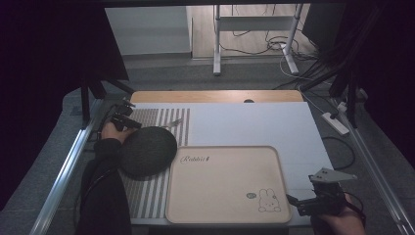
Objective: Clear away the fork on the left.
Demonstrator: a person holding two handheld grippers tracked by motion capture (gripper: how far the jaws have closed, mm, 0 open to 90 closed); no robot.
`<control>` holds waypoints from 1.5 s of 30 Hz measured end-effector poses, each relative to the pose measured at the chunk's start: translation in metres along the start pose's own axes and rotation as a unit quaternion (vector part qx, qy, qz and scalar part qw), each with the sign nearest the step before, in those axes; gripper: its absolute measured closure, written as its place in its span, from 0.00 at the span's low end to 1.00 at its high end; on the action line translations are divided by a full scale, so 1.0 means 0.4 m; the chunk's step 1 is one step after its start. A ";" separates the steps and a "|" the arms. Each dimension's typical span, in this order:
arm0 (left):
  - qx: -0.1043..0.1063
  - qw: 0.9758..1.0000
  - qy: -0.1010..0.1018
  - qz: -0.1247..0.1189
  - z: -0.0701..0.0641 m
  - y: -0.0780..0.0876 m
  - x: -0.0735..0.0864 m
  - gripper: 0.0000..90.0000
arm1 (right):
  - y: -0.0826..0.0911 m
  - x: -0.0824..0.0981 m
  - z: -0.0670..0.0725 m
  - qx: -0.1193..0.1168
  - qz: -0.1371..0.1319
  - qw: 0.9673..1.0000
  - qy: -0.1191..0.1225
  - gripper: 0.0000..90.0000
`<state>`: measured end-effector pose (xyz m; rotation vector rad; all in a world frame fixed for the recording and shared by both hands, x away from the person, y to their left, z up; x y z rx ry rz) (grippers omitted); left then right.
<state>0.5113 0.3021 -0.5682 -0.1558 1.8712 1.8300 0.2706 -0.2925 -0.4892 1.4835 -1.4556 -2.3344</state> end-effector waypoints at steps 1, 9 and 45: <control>0.000 1.000 0.000 -0.004 -0.003 0.002 -0.004 0.79 | 0.000 0.000 0.000 0.000 0.000 1.000 0.000 0.00; -0.004 0.999 -0.015 -0.034 -0.039 0.014 -0.061 0.31 | 0.000 0.000 0.000 -0.001 0.001 1.000 0.001 0.00; 0.005 0.991 -0.130 0.030 -0.152 -0.062 -0.126 0.47 | 0.001 0.001 0.002 -0.005 -0.001 1.000 0.004 0.00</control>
Point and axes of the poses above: each handheld gripper's, and its own axes: y roughly backward along the jaws, x roughly out of its underside, z roughly to its left, the point moved 6 cm from there along -y, roughly forward along the jaws, and after that the axes turned 11 degrees about -x, right-handed, at the moved point
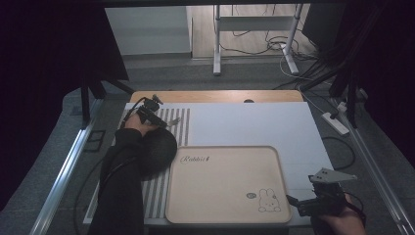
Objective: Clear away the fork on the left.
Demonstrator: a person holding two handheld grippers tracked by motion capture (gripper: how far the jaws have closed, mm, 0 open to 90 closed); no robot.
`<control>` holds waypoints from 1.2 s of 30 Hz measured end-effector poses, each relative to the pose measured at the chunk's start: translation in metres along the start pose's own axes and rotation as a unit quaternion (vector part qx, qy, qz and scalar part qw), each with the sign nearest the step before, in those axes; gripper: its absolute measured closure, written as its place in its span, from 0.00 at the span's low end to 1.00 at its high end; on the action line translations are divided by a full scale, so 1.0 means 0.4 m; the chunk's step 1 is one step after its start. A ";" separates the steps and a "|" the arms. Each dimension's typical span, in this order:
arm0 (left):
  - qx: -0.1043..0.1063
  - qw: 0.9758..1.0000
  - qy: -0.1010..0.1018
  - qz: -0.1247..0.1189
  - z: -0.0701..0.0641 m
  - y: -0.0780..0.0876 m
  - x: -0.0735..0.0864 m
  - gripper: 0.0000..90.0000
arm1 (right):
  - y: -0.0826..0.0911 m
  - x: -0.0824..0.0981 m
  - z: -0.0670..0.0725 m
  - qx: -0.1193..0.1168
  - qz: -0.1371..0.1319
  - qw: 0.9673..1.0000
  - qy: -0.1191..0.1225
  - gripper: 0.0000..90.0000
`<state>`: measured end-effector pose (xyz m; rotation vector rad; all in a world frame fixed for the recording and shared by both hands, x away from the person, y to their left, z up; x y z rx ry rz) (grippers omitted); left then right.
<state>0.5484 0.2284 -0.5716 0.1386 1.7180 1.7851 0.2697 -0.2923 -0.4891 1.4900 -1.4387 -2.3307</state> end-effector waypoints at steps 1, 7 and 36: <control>0.001 1.000 -0.004 -0.004 0.005 0.001 0.002 0.53 | -0.001 0.000 0.000 0.000 0.002 1.000 -0.001 0.00; 0.000 1.000 -0.025 -0.010 0.003 0.005 0.000 0.80 | -0.002 0.000 0.000 0.000 0.002 1.000 0.000 0.00; -0.113 0.985 -0.131 0.013 0.029 0.101 0.003 0.97 | -0.003 0.000 0.000 0.001 0.005 1.000 -0.001 0.00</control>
Point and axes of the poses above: each handheld gripper's, and its own axes: y roughly backward along the jaws, x roughly out of its underside, z roughly to its left, the point moved 6 cm from there along -y, roughly forward along the jaws, and after that the axes turned 11 degrees about -x, right-handed, at the moved point
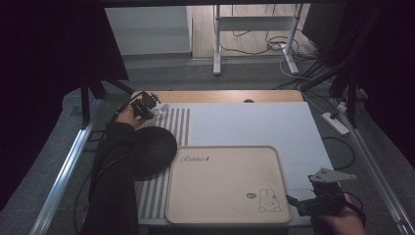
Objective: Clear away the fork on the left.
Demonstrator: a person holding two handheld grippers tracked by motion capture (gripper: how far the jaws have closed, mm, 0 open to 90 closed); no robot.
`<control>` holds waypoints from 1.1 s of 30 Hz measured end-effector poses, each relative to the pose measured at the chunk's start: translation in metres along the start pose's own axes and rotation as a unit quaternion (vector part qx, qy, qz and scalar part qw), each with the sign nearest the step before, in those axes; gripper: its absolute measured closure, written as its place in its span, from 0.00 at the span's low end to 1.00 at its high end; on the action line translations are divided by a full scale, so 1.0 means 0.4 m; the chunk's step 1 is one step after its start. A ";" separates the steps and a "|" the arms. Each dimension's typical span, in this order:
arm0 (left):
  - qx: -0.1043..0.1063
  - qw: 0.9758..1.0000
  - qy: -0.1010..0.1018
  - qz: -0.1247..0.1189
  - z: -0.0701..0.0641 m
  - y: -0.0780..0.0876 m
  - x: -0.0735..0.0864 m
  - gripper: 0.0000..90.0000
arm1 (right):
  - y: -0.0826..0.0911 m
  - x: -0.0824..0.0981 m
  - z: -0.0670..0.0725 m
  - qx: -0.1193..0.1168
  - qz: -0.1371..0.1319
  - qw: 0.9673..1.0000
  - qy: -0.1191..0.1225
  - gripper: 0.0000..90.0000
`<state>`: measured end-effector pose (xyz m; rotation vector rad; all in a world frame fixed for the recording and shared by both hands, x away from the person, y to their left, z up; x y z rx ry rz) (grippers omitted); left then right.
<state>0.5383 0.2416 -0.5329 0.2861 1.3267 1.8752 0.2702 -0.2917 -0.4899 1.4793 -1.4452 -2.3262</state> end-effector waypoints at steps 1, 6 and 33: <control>0.005 1.000 -0.001 0.002 -0.001 0.006 0.002 0.97 | -0.001 0.000 0.000 0.001 0.001 1.000 0.001 0.00; 0.037 0.999 0.016 0.000 -0.016 0.033 0.012 0.97 | -0.001 0.000 0.001 0.001 0.002 1.000 0.001 0.00; 0.142 0.988 0.043 -0.049 -0.164 0.129 0.078 0.97 | -0.001 0.000 0.002 0.004 0.003 1.000 0.004 0.00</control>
Point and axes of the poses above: each handheld gripper's, and its own axes: y roughly backward along the jaws, x roughly out of its underside, z roughly to its left, the point moved 6 cm from there along -y, roughly forward along the jaws, and after that the axes turned 11 degrees about -x, right-handed, at the moved point
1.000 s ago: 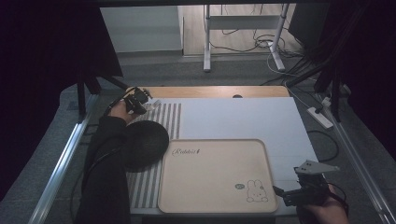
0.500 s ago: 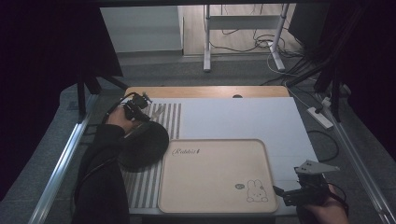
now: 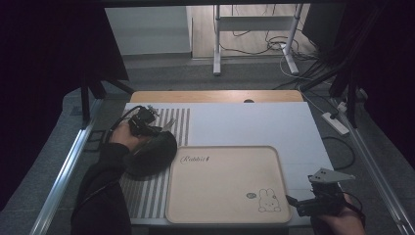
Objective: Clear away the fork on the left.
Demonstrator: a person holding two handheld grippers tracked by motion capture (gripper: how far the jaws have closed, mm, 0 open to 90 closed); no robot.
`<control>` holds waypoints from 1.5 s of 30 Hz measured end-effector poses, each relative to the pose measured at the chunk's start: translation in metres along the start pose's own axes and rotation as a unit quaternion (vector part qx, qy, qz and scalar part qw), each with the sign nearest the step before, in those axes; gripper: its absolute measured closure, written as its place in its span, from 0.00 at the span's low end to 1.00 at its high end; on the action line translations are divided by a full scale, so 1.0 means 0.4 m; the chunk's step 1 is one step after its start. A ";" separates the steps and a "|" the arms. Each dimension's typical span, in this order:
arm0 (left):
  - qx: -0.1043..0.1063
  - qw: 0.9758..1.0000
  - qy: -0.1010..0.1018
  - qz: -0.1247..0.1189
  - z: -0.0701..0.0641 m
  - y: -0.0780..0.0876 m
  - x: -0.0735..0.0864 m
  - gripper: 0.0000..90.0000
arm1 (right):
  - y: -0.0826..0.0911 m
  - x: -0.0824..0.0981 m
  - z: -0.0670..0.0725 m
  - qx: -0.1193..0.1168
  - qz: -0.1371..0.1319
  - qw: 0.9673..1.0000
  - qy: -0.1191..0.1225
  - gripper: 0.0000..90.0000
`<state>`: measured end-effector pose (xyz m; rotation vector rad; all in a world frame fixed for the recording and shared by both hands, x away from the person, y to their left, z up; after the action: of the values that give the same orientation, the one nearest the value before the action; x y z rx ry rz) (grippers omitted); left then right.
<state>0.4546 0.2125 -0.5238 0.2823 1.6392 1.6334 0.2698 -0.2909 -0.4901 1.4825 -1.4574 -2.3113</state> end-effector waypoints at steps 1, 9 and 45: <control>0.003 1.000 0.003 0.001 -0.006 0.002 0.002 0.97 | 0.000 0.000 0.000 0.000 0.000 1.000 0.000 0.00; 0.010 1.000 -0.013 0.007 -0.071 0.024 0.008 0.97 | 0.000 0.000 0.002 0.001 0.000 1.000 0.005 0.00; 0.057 0.998 -0.025 0.028 -0.408 0.060 0.007 0.97 | 0.001 -0.001 0.012 -0.002 0.001 1.000 0.029 0.00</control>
<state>0.3373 0.0963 -0.5257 0.4268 1.7030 1.5633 0.2665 -0.2876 -0.4890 1.5319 -1.4392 -2.2492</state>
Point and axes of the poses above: each handheld gripper's, and its own axes: y roughly backward along the jaws, x roughly out of its underside, z roughly to its left, the point moved 6 cm from there along -y, roughly forward along the jaws, and after that the axes turned 11 degrees about -x, right-handed, at the moved point
